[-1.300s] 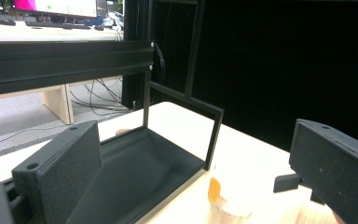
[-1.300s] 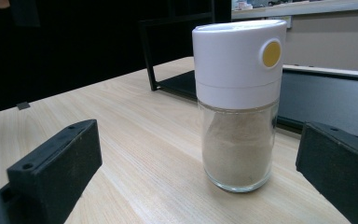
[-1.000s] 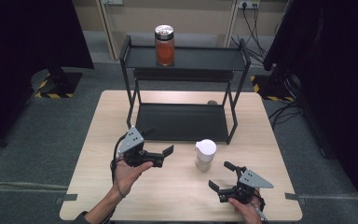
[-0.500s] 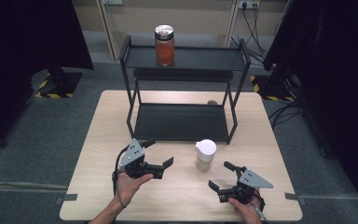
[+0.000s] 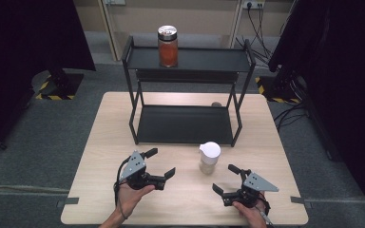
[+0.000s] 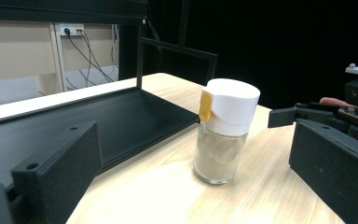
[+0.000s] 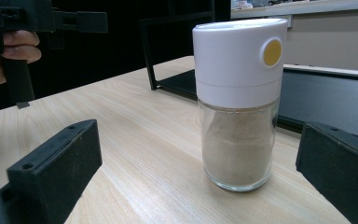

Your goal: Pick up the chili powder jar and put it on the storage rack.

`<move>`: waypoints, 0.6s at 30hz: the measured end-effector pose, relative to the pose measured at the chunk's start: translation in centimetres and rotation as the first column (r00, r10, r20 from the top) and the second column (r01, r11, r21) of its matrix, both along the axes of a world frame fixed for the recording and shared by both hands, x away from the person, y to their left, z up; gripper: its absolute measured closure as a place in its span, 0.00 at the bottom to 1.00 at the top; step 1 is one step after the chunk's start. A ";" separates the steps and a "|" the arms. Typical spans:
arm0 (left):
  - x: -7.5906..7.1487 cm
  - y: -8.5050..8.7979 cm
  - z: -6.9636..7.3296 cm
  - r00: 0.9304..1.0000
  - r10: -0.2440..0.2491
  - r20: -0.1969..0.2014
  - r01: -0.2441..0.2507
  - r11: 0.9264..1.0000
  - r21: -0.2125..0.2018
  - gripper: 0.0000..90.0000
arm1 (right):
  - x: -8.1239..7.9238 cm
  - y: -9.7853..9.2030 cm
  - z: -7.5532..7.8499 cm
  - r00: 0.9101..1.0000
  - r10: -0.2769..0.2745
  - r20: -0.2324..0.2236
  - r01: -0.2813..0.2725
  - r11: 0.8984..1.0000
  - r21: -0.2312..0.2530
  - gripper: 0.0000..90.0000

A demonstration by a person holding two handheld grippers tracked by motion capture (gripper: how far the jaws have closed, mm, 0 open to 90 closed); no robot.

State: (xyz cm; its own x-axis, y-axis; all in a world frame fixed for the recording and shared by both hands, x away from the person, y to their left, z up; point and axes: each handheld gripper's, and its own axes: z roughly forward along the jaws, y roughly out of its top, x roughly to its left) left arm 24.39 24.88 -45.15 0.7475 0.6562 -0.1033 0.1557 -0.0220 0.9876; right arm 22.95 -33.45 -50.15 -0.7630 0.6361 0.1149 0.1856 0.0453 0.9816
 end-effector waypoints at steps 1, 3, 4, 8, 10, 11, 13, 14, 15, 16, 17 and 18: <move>-0.1 0.0 -0.1 1.000 0.002 0.003 -0.002 1.000 0.002 0.02 | 0.0 0.0 0.0 1.000 0.000 0.002 0.000 1.000 0.000 0.00; -0.3 0.1 -0.4 1.000 0.003 0.004 -0.003 1.000 0.007 0.02 | 0.0 0.0 0.0 1.000 0.001 0.002 -0.001 1.000 0.000 0.00; -0.3 0.1 -0.6 1.000 0.002 0.001 -0.002 1.000 0.007 0.02 | 0.0 0.0 0.0 1.000 0.001 0.003 -0.001 1.000 -0.001 0.00; -0.7 0.3 -1.5 1.000 0.005 -0.014 -0.005 1.000 0.007 0.02 | 0.0 0.0 0.0 1.000 0.002 0.005 -0.002 1.000 -0.002 0.00; -0.8 0.5 -1.8 1.000 0.007 -0.018 -0.007 1.000 0.008 0.02 | 0.0 0.0 0.1 1.000 0.003 0.005 -0.003 1.000 -0.003 0.00; -0.9 0.5 -2.2 1.000 0.011 -0.022 -0.011 1.000 0.003 0.02 | 0.0 0.0 0.1 1.000 0.003 0.005 -0.003 1.000 -0.003 0.00; -0.9 0.7 -2.4 0.999 0.010 -0.034 -0.010 1.000 0.002 0.02 | 0.0 0.0 0.1 1.000 0.005 0.005 -0.005 1.000 -0.003 0.00; -0.9 0.7 -2.4 0.999 0.010 -0.034 -0.010 1.000 0.002 0.02 | 0.0 0.0 0.1 1.000 0.005 0.005 -0.005 1.000 -0.003 0.00; -0.9 0.8 -2.6 0.999 0.012 -0.033 -0.012 1.000 -0.005 0.02 | 0.0 0.1 0.1 1.000 0.005 0.005 -0.005 1.000 -0.004 0.00; -0.9 0.8 -2.6 0.999 0.012 -0.033 -0.012 1.000 -0.005 0.02 | 0.0 0.1 0.1 1.000 0.005 0.005 -0.005 1.000 -0.004 0.00; -1.0 0.8 -2.8 0.999 0.011 -0.035 -0.011 1.000 -0.009 0.02 | 0.0 0.1 0.1 1.000 0.007 0.004 -0.007 1.000 -0.008 0.00; -1.0 0.8 -3.0 0.999 0.009 -0.034 -0.009 1.000 -0.006 0.02 | 0.0 0.1 0.1 1.000 0.008 0.005 -0.008 1.000 -0.008 0.00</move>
